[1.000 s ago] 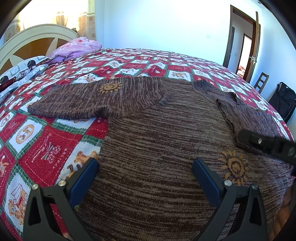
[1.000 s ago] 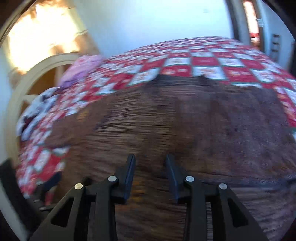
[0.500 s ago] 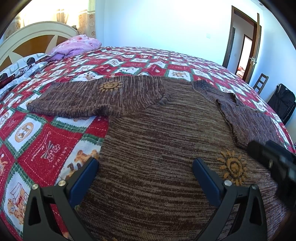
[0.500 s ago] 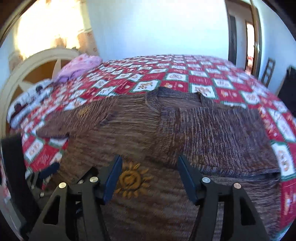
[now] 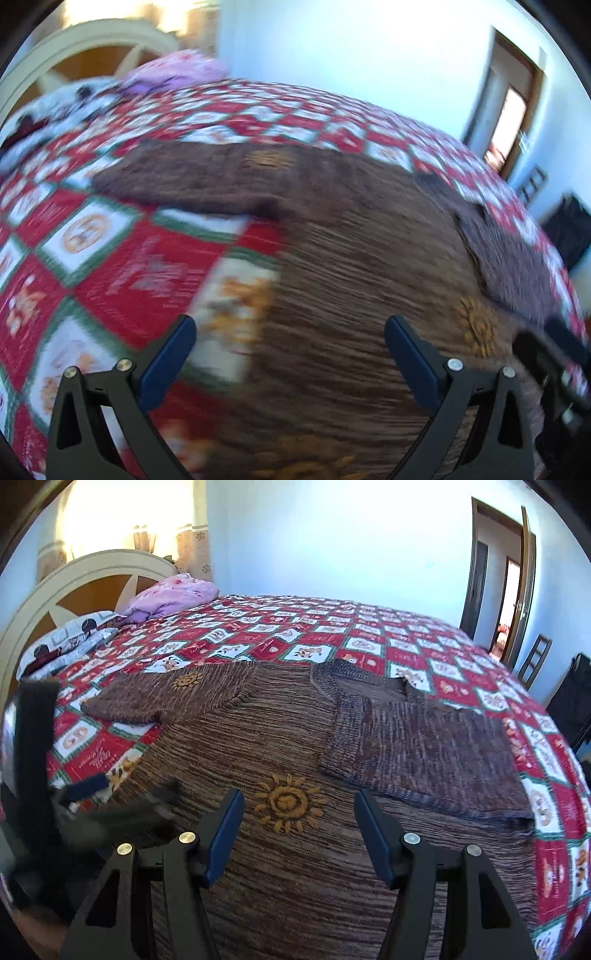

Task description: Fold small clothes

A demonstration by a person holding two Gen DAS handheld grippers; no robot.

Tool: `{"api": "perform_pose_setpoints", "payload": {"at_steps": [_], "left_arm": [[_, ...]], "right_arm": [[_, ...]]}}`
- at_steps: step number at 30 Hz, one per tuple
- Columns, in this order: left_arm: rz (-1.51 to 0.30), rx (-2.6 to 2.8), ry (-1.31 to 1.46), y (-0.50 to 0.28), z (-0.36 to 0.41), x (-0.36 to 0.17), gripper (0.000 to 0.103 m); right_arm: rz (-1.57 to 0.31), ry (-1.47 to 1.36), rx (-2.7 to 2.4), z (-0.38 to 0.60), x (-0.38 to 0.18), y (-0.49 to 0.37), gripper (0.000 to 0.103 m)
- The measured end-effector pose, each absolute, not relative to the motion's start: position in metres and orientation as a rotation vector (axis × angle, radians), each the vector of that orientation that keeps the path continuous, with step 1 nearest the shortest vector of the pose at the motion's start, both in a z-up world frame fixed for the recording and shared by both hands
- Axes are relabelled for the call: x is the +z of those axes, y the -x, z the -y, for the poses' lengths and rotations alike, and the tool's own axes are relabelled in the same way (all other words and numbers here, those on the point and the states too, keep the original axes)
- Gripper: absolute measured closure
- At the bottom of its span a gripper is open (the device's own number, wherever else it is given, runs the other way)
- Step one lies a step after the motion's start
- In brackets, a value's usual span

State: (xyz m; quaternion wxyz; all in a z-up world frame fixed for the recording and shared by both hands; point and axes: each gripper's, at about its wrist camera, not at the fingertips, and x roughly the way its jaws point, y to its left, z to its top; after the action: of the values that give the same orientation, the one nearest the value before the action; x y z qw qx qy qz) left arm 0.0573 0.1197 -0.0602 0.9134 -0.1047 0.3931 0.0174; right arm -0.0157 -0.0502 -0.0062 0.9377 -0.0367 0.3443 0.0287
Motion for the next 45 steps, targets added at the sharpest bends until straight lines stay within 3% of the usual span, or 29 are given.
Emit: {"api": "perform_pose_setpoints", "payload": {"at_steps": [6,9,12,17,23,25,27,30,39,45], "left_arm": [[-0.660,0.206,0.482,-0.050,-0.217,-0.037,0.000],[-0.672,0.251,0.596,-0.060,-0.252,-0.044,0.003],[-0.685,0.243,0.717,-0.073,-0.270,-0.056,0.012],[-0.682,0.254,0.791,-0.115,-0.285,-0.063,0.013],[-0.669,0.297,0.877,-0.150,-0.297,-0.068,0.022],[-0.667,0.284,0.907,-0.157,-0.301,-0.072,0.040],[-0.678,0.285,0.962,-0.161,-0.308,-0.082,0.079],[-0.662,0.269,0.997,-0.157,-0.314,-0.091,0.093],[-0.651,0.226,0.805,-0.164,-0.293,-0.063,0.096],[-0.581,-0.013,0.512,-0.155,-0.199,-0.007,0.096]], "right_arm": [[-0.667,0.091,0.098,0.038,-0.003,0.027,0.040],[-0.671,0.111,0.133,0.026,-0.005,0.028,0.040],[-0.680,0.121,0.153,0.018,-0.008,0.029,0.040],[-0.681,0.134,0.149,0.015,-0.009,0.029,0.040],[-0.694,0.119,0.149,0.014,-0.011,0.026,0.040],[-0.705,0.127,0.154,0.011,-0.015,0.024,0.040],[-0.714,0.132,0.163,0.008,-0.018,0.022,0.040],[-0.715,0.137,0.164,0.006,-0.021,0.021,0.040],[-0.738,0.089,0.153,0.016,-0.024,0.017,0.040],[-0.732,0.032,0.057,0.041,-0.021,0.011,0.040]]}}
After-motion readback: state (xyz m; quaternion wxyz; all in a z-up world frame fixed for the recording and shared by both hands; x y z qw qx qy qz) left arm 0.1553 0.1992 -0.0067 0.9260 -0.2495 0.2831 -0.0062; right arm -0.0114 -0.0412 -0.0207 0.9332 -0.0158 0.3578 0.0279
